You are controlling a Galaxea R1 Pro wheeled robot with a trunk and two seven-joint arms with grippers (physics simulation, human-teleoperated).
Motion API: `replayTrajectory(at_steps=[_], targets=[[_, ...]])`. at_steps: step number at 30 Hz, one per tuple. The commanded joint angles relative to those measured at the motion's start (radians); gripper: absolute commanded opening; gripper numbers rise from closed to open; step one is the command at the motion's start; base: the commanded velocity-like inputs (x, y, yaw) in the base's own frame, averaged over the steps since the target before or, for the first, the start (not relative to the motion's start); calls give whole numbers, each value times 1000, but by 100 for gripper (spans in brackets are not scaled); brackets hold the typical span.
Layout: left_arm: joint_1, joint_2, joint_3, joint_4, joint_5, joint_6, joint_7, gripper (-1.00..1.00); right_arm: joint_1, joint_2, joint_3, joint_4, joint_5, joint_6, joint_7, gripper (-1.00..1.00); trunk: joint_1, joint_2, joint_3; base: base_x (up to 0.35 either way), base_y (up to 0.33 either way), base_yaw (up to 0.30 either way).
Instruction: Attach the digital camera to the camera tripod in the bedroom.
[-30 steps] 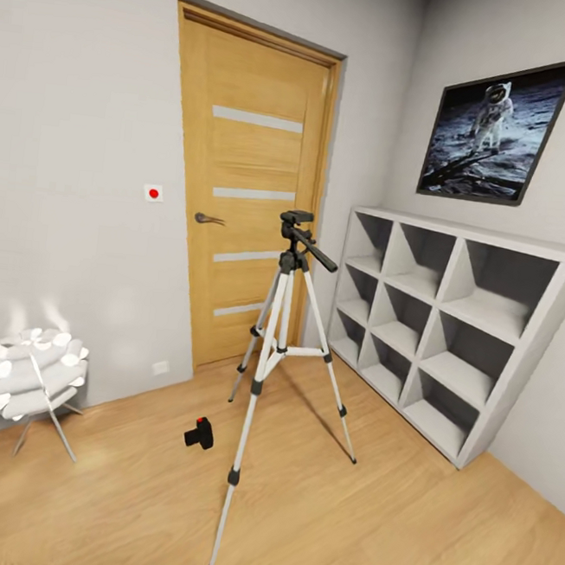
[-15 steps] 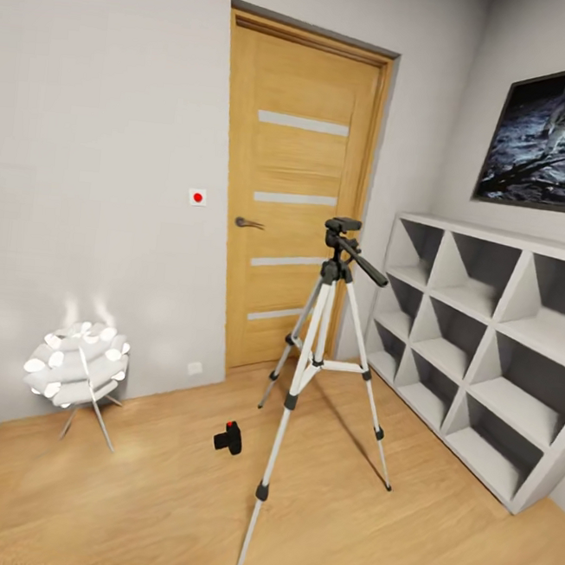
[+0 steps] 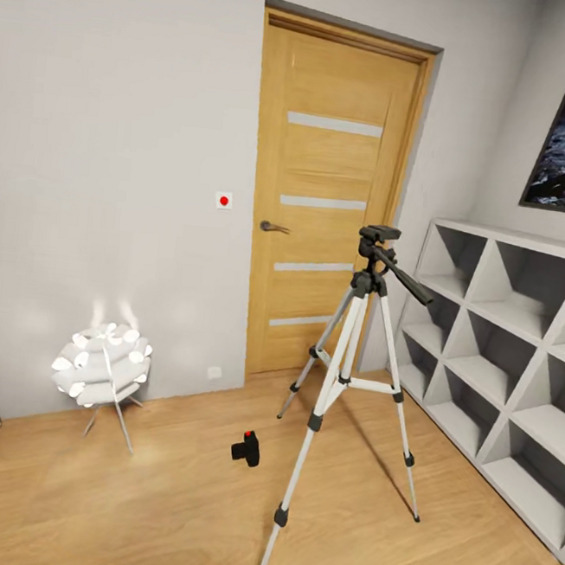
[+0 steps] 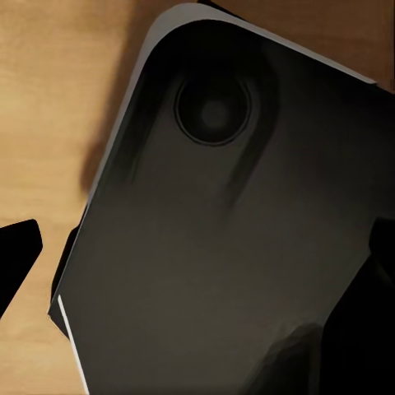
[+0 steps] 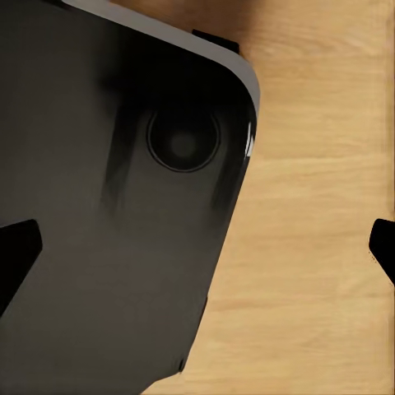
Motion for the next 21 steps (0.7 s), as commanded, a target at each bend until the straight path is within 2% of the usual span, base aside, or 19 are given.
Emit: replayTrajectory(at_steps=[1, 21], targets=[[0, 0, 2, -2, 2, -1, 0, 100, 0, 0, 3, 0, 4, -1, -1, 100, 0, 0, -1, 288, 0, 22], [1, -2, -4, -3, 1, 0, -6, 100, 0, -6, 5, 0, 4, -13, -1, 100, 0, 0, -1, 316, 12, 4]])
